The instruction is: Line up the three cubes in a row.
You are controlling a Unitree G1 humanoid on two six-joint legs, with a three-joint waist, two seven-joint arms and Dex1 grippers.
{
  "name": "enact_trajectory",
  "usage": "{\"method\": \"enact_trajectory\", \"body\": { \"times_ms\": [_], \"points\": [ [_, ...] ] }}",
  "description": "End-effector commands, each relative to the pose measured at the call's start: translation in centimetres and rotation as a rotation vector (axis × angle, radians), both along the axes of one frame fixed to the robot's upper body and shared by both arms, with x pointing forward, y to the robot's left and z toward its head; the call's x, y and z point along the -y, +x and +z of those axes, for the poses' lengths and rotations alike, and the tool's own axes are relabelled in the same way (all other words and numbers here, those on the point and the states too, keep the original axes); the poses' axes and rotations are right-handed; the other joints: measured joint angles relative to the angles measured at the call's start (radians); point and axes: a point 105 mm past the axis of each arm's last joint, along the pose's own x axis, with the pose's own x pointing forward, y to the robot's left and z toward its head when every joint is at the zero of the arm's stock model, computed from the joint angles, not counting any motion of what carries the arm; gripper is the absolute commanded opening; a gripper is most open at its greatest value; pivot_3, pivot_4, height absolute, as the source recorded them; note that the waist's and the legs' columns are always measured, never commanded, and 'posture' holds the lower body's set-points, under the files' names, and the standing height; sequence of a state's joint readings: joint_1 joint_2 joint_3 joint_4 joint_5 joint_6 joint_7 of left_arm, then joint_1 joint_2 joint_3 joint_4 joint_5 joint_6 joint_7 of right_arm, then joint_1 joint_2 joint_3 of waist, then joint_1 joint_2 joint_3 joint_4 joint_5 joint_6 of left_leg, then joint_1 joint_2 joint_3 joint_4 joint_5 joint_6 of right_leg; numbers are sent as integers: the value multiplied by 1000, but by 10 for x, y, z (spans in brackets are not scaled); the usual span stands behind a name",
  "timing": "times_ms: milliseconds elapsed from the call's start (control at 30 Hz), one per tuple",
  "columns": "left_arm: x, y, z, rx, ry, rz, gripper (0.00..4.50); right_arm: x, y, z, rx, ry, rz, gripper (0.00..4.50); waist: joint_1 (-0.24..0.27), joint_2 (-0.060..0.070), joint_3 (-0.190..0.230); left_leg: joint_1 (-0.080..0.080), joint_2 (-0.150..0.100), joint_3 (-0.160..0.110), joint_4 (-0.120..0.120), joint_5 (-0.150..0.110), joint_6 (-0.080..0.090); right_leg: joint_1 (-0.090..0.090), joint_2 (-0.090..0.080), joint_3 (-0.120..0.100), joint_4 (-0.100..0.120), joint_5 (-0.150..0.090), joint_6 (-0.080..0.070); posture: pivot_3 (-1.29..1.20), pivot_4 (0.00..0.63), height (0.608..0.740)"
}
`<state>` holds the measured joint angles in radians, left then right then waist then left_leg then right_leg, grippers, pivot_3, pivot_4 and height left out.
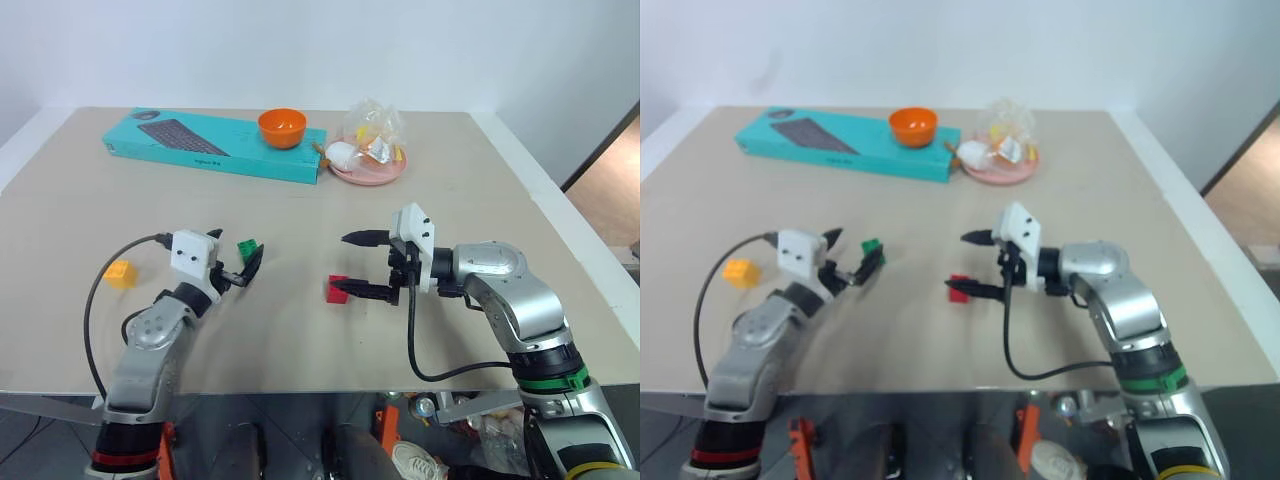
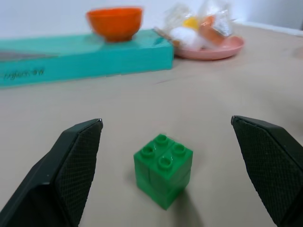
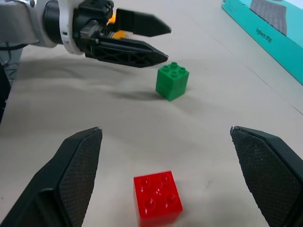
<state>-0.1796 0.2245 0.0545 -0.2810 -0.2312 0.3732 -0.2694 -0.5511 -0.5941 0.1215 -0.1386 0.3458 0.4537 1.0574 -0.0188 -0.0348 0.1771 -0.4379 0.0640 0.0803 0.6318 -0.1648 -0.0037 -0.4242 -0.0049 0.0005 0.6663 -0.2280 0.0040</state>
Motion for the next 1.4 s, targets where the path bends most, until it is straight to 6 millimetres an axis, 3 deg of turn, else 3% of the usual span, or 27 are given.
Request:
{"method": "enact_trajectory", "body": {
  "times_ms": [33, 367, 967, 1067, 1233, 1400],
  "points": [
    [0, 7, 9, -12, -10, 63, 4500, 6, 0, 11, 67, -5, -17, 4480, 0, 0, 0, 0, 0, 0, 0, 0, 0, 0, 0, 0, 0, 0, 0, 0, 150, 740],
    [6, 14, -7, -152, 15, 84, 4500, 13, 3, 11, 82, -21, -50, 4480, 0, 0, 0, 0, -1, -1, 1, 0, 0, 0, 2, 0, 0, 1, -1, 0, 150, 740],
    [15, 22, -8, -155, 74, 63, 4500, 20, 6, 9, 87, -40, -75, 4480, 0, 0, 0, -1, -1, -1, 1, 0, 0, 0, 1, 0, 0, 1, -1, 0, 150, 740],
    [14, 25, -9, -158, 73, 68, 3792, 21, 7, 8, 90, -42, -79, 4500, 0, 0, 0, -1, -1, -1, 1, 0, 0, 0, 1, 0, 0, 1, -1, 0, 150, 740],
    [11, 29, -9, -156, 82, 85, 2043, 21, 8, 9, 94, -42, -80, 4500, 0, 0, 0, -1, -1, -1, 1, 0, 0, 0, 1, 0, 0, 1, -1, 0, 150, 740],
    [8, 31, -9, -156, 90, 91, 2043, 21, 8, 9, 98, -41, -81, 4500, 0, 0, 0, 0, -1, -1, 1, 0, 0, 0, 1, 0, 0, 1, -1, 0, 150, 740]
  ]
}}
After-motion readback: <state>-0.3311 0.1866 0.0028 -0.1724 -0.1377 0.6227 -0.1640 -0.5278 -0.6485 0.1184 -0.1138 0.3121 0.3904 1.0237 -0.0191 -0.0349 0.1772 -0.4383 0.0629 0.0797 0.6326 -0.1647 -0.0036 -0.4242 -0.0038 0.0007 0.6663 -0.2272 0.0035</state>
